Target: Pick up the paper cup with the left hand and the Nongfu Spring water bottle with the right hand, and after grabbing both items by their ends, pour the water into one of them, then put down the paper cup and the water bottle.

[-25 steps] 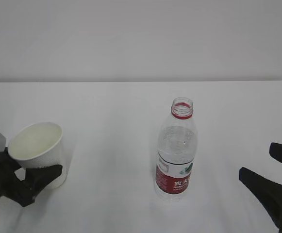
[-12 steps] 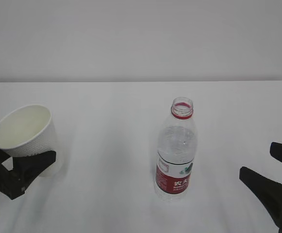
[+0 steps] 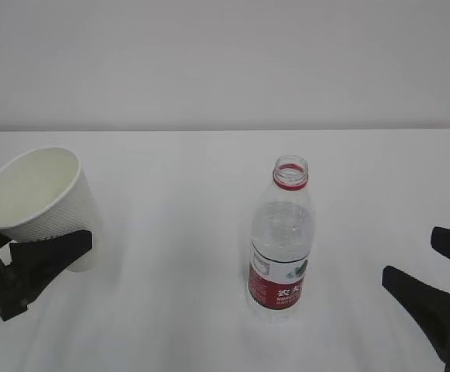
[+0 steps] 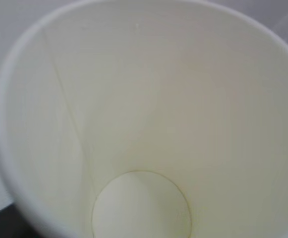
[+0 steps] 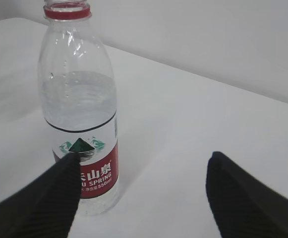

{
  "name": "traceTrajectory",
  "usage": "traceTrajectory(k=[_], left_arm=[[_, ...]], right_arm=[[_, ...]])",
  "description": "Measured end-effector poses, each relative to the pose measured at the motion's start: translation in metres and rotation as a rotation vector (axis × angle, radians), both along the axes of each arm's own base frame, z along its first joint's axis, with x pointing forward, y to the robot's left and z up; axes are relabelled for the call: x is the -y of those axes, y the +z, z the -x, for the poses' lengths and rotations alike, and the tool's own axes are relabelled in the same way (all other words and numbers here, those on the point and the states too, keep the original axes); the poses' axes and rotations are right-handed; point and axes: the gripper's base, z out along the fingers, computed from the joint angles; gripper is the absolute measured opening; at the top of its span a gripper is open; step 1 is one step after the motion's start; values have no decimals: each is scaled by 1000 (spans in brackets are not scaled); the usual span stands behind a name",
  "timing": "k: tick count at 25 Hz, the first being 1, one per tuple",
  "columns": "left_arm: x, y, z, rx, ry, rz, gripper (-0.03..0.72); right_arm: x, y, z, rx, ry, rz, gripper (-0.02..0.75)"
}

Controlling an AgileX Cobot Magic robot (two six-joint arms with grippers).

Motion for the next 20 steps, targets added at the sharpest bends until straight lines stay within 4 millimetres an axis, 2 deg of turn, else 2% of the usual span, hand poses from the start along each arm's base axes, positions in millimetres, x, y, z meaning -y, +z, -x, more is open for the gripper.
traceTrajectory(k=[6, 20], left_arm=[[5, 5, 9, -2, -89, -4, 558], [12, -1, 18, -79, -187, -36, 556]], right_arm=[[0, 0, 0, 0, 0, 0, 590], [-1, -2, 2, -12, 28, 33, 589]])
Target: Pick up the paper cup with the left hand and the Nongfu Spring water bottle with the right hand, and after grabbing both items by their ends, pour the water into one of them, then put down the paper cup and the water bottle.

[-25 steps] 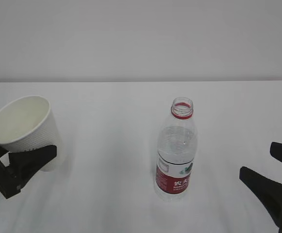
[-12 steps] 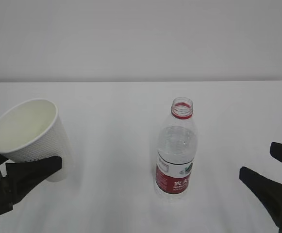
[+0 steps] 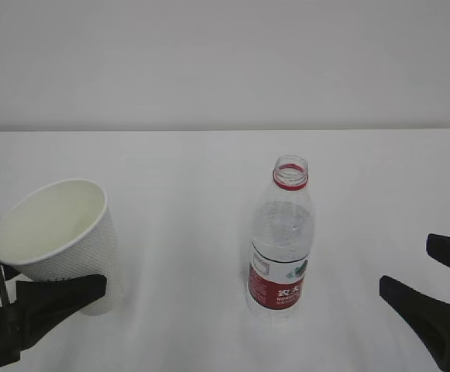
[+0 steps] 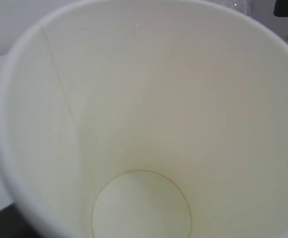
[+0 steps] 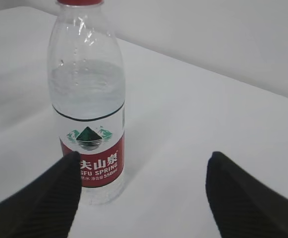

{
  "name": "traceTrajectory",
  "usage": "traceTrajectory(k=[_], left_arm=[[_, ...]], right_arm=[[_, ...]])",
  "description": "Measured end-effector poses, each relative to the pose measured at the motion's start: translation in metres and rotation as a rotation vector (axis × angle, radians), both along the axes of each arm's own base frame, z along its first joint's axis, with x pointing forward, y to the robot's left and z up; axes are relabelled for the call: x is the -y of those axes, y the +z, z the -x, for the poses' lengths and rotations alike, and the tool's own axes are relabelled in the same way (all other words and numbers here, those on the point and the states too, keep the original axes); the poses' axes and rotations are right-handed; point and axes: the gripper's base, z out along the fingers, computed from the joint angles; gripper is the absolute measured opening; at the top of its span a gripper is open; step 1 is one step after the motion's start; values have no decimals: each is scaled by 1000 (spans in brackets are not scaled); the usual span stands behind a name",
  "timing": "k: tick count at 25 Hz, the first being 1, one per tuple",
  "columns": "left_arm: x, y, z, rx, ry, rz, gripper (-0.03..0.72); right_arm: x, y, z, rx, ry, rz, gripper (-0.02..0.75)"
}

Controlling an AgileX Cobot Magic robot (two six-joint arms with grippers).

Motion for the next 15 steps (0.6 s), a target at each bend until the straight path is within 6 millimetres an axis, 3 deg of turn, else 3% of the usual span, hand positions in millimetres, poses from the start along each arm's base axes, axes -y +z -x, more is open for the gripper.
traceTrajectory(k=[15], left_arm=[[22, 1, -4, -4, -105, -90, 555]], right_arm=[[-2, -1, 2, -25, 20, -10, 589]])
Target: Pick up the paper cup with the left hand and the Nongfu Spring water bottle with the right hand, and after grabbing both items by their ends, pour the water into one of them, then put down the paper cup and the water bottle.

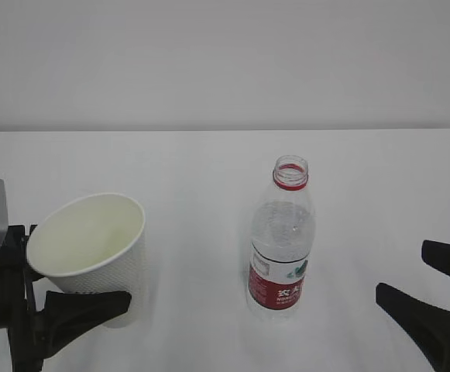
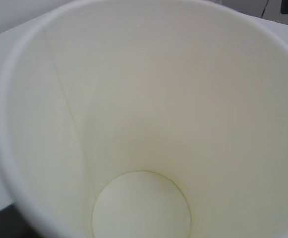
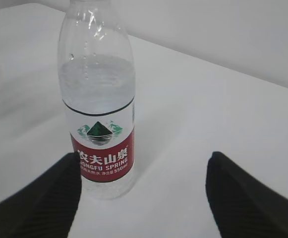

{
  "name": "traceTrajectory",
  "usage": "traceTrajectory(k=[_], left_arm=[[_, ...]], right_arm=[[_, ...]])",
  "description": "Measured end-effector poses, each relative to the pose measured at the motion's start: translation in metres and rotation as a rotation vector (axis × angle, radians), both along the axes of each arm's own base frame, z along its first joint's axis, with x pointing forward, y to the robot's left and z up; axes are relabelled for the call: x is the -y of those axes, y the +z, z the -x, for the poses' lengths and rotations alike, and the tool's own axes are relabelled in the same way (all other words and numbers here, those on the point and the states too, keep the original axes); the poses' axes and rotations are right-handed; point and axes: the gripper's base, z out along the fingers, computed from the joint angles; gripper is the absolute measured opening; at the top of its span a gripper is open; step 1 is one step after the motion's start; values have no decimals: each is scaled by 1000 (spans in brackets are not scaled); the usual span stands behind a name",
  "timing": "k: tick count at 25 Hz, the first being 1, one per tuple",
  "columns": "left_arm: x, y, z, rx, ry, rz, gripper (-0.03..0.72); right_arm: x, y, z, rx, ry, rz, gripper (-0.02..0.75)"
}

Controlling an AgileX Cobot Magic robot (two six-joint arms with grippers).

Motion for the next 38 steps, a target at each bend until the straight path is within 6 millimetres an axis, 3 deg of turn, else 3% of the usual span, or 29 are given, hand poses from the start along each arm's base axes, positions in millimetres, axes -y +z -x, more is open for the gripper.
traceTrajectory(k=[14, 21, 28, 38], left_arm=[[0, 2, -4, 4, 27, 13, 554], [0, 2, -4, 4, 27, 13, 554], [0, 2, -4, 4, 29, 13, 553], [0, 2, -4, 4, 29, 13, 552]], right_arm=[[-9, -33, -15, -113, 95, -30, 589], [-10, -56, -32, -135, 136, 70, 589], [-11, -56, -44, -83, 142, 100, 589], [-12, -55, -44, -52, 166, 130, 626]])
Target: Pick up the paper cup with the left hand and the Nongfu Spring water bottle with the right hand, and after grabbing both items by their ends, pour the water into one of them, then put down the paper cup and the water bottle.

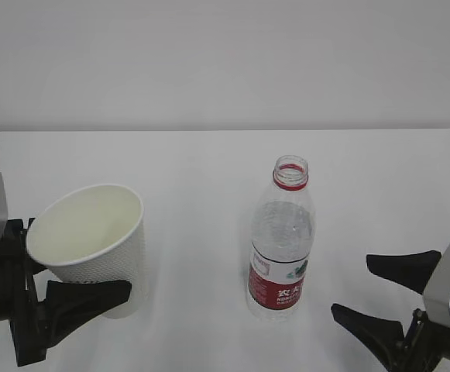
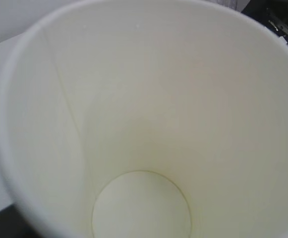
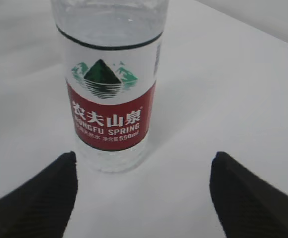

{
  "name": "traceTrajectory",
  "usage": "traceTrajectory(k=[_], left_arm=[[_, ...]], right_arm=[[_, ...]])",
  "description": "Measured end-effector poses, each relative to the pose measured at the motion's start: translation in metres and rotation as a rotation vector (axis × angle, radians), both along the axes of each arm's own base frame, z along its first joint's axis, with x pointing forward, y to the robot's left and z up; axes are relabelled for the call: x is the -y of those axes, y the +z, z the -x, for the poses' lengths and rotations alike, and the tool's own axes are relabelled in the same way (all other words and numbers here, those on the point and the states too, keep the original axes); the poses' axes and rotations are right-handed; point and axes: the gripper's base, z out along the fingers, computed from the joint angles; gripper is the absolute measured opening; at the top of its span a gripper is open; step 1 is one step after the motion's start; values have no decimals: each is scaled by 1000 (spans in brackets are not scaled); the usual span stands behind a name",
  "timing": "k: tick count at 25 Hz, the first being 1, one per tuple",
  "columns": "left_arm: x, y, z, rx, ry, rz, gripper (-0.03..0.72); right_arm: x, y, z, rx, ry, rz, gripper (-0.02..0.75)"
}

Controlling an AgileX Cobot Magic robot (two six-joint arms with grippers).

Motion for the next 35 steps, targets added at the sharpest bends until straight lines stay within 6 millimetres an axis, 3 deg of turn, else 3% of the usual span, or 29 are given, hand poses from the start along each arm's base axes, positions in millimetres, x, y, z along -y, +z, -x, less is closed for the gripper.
traceTrajectory(k=[7, 20, 35], left_arm=[[0, 0, 0, 0, 0, 0, 552], [0, 0, 0, 0, 0, 0, 552], [0, 0, 0, 0, 0, 0, 552]], right_arm=[[-6, 2, -11, -25, 36, -65, 661], [-12, -6, -27, -55, 111, -83, 663], [-16, -2, -40, -35, 144, -106, 663]])
